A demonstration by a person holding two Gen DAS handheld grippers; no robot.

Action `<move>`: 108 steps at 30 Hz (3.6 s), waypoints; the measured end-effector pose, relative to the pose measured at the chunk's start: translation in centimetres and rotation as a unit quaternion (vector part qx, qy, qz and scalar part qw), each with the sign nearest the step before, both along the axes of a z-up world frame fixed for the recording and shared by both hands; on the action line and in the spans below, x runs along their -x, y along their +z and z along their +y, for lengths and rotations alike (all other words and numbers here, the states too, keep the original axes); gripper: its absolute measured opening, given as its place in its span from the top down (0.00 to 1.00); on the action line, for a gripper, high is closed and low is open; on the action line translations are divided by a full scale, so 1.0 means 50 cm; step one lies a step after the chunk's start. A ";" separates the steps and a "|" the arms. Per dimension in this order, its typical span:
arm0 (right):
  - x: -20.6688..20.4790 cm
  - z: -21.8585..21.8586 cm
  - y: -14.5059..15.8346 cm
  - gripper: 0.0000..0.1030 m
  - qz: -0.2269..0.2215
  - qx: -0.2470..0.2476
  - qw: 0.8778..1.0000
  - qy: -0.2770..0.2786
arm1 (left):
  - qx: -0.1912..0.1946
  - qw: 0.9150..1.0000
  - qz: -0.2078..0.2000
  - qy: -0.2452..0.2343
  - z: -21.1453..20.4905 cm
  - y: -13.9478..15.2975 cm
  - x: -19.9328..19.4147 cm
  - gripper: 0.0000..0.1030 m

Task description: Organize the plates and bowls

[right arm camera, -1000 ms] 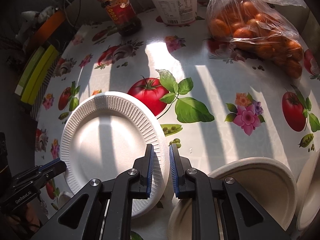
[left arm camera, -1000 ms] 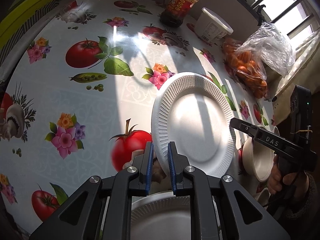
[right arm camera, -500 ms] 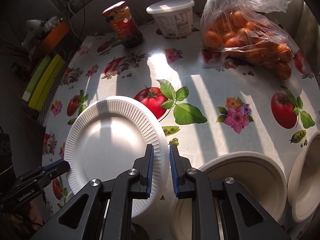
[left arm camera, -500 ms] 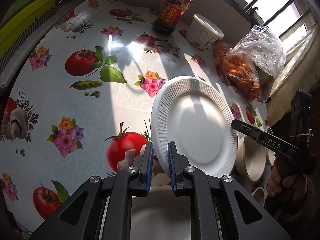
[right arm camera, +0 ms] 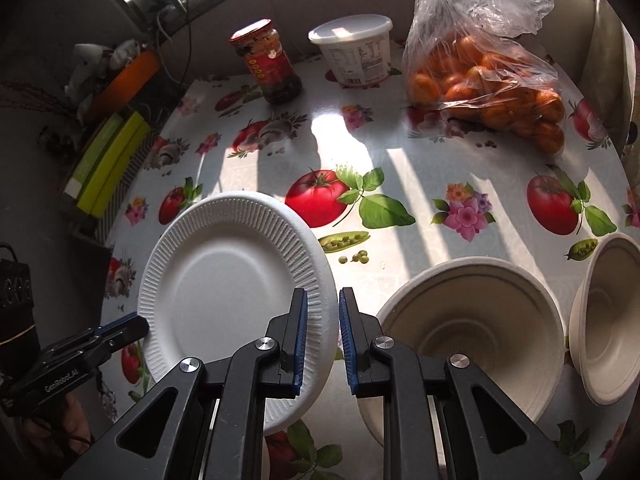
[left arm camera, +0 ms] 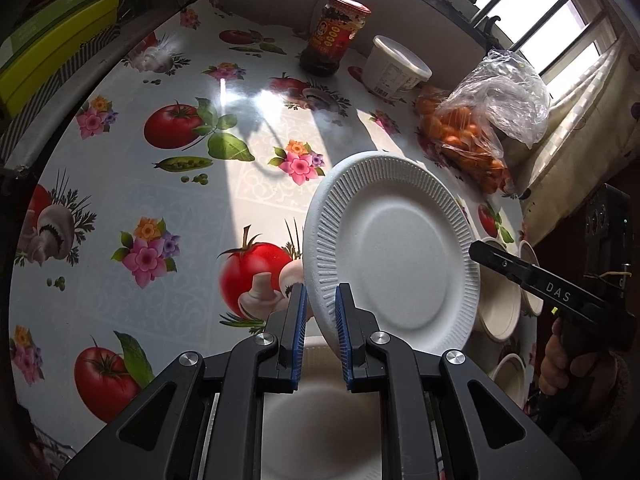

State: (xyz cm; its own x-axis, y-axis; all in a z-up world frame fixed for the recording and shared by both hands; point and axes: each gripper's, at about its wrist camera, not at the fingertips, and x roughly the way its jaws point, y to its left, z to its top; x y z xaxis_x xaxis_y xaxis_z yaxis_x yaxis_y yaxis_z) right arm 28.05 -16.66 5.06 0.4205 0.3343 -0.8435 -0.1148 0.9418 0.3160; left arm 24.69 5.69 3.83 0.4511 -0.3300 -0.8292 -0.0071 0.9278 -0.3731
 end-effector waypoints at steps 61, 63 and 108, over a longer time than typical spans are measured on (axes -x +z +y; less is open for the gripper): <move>0.248 0.099 -0.073 0.84 0.024 -0.027 0.998 0.058 | -0.023 0.999 0.026 0.025 0.084 -0.077 0.228 0.85; 0.250 0.101 -0.076 0.84 0.025 -0.026 0.998 0.060 | -0.024 0.999 0.028 0.026 0.085 -0.079 0.228 0.85; 0.255 0.107 -0.090 0.75 0.024 -0.010 0.998 0.058 | -0.050 0.998 0.020 0.021 0.069 -0.090 0.230 0.66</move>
State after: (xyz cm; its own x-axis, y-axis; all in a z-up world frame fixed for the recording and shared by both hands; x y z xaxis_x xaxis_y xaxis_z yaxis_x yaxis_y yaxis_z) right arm 15.29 -11.29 0.58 0.3370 0.3944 -0.8549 -0.2064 0.9169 0.3416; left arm 13.21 9.16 -0.69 0.4289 -0.2258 -0.8747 -0.0596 0.9591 -0.2768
